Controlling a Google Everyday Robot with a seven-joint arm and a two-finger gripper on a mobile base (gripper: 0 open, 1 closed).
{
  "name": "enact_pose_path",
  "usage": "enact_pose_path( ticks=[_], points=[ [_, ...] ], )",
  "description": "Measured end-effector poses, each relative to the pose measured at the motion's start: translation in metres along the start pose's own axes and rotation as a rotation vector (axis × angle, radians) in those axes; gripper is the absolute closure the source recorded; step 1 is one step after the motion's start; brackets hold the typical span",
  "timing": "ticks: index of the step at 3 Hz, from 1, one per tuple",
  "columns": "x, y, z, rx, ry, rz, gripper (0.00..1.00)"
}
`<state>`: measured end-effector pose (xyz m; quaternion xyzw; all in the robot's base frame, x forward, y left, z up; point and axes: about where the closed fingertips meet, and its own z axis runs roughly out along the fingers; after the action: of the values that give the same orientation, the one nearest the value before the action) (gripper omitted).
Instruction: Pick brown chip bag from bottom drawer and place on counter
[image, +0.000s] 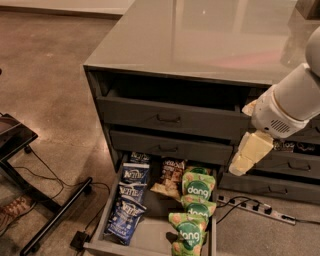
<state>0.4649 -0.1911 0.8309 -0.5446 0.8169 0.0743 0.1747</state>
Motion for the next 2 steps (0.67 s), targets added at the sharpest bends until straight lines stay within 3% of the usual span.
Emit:
enact_pose_path(
  ticks=[1, 2],
  points=[
    [0.000, 0.000, 0.000, 0.000, 0.000, 0.000, 0.00],
    [-0.002, 0.002, 0.042, -0.046, -0.066, 0.067, 0.00]
  ],
)
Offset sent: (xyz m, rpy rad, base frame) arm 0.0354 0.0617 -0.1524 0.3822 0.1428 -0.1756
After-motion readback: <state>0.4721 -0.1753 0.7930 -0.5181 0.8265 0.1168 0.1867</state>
